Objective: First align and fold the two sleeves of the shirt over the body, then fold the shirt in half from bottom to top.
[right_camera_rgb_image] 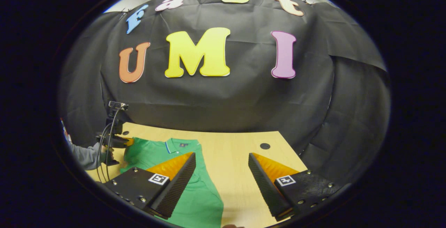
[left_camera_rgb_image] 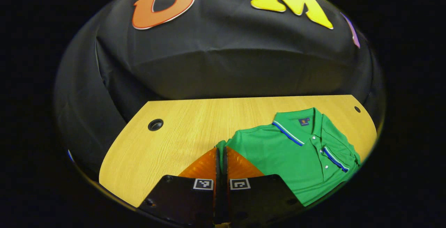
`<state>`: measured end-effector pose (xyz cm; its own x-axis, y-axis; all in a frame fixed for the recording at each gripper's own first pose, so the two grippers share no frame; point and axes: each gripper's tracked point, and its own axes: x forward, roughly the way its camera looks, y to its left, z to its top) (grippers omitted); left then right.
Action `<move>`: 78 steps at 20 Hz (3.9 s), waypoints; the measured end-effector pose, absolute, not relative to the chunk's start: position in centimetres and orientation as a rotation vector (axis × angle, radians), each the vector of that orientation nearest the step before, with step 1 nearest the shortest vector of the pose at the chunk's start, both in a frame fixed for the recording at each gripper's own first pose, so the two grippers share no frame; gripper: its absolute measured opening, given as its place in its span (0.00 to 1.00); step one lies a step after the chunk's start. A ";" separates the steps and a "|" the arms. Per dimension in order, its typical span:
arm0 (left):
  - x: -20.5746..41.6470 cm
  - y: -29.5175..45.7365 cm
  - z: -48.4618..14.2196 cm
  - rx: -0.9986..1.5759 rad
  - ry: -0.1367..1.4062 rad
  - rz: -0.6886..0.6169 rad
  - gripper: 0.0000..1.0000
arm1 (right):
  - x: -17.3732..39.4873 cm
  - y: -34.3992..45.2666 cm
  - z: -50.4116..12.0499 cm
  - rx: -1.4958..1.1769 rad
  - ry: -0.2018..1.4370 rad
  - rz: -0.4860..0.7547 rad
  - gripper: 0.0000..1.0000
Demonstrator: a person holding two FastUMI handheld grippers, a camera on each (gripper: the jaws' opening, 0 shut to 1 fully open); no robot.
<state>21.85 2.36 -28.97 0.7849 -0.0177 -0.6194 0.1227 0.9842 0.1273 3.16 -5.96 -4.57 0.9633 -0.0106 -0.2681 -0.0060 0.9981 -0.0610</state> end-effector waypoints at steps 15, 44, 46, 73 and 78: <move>18.8 -9.8 -27.3 0.166 0.644 -0.213 0.03 | 0.9 -9.7 -4.7 -0.012 0.258 -0.048 0.96; 7.7 -7.1 -16.6 0.128 0.374 -0.235 1.00 | -5.0 -5.5 -8.2 -0.009 0.269 0.004 0.96; 5.0 -4.9 -15.3 0.130 0.358 -0.218 1.00 | -6.2 -4.1 -9.4 -0.015 0.280 0.015 0.96; -17.1 4.5 -30.0 0.153 0.776 -0.147 1.00 | -18.7 -2.8 -29.4 -0.055 0.652 -0.023 0.96; -17.3 4.8 -31.9 0.146 0.839 -0.140 1.00 | -18.5 -3.2 -32.2 -0.049 0.723 -0.046 0.96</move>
<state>-17.32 4.80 -31.89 0.6600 -0.0656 -0.7484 0.1809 0.9808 0.0736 -18.52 -3.16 -32.16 0.7489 -0.0591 -0.6600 0.0254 0.9978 -0.0605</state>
